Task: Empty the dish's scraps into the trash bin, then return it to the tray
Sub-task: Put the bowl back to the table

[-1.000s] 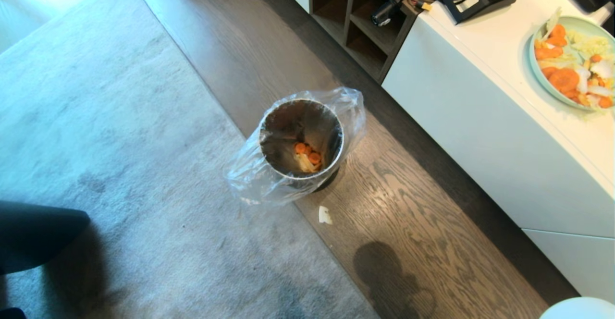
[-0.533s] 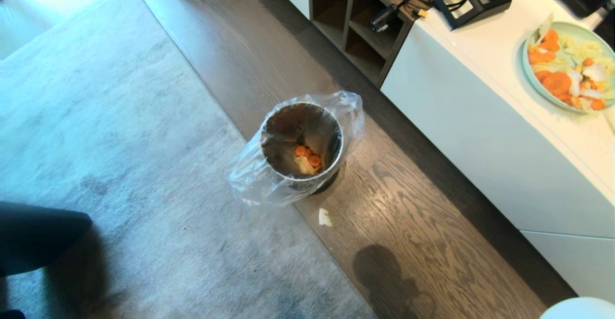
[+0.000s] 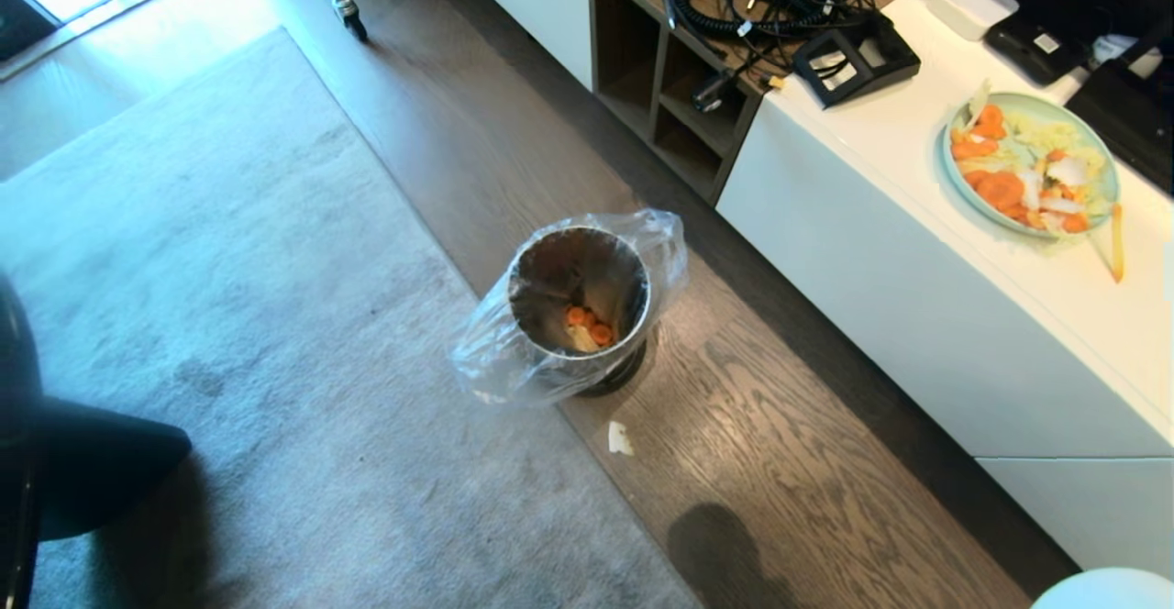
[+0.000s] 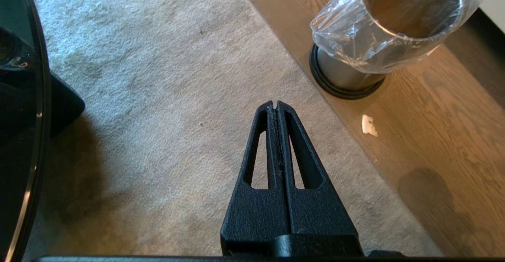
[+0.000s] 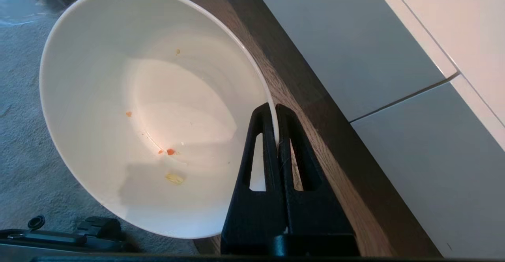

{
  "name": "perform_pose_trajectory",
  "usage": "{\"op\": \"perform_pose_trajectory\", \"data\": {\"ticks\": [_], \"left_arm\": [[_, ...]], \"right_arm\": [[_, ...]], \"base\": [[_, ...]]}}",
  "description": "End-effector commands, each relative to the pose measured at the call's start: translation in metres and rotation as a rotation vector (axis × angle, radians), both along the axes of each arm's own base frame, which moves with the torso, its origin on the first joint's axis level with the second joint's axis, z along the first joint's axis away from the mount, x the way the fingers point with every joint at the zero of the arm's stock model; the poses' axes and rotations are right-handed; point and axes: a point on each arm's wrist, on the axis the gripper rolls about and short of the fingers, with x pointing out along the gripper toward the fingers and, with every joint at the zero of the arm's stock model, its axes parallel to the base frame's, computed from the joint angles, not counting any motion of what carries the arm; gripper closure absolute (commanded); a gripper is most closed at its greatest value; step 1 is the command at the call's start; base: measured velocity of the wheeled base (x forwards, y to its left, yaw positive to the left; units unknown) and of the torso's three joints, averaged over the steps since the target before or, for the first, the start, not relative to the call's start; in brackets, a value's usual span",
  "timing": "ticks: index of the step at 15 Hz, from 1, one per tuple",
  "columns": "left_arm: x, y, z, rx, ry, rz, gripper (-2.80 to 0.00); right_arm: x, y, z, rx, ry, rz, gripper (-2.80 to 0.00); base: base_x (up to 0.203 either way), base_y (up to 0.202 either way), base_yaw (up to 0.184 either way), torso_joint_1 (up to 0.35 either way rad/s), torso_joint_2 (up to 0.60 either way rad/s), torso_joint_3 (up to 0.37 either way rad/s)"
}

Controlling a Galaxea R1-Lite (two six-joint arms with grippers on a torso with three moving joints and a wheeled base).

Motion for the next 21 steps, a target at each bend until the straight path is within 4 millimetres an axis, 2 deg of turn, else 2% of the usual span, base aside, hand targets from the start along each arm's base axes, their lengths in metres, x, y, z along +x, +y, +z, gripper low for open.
{"op": "perform_pose_trajectory", "data": {"ticks": [1, 21], "left_arm": [[0.0, 0.0, 0.0001, -0.001, -0.001, 0.001, 0.0], [0.0, 0.0, 0.0001, -0.001, -0.001, 0.001, 0.0]], "right_arm": [[0.0001, 0.0, 0.0, -0.001, 0.002, 0.001, 0.0], [0.0001, 0.0, 0.0, -0.001, 0.002, 0.0, 0.0]], "base": [[0.0, 0.0, 0.0, 0.0, 0.0, 0.208], [0.0, 0.0, 0.0, 0.003, 0.0, 0.202]]}}
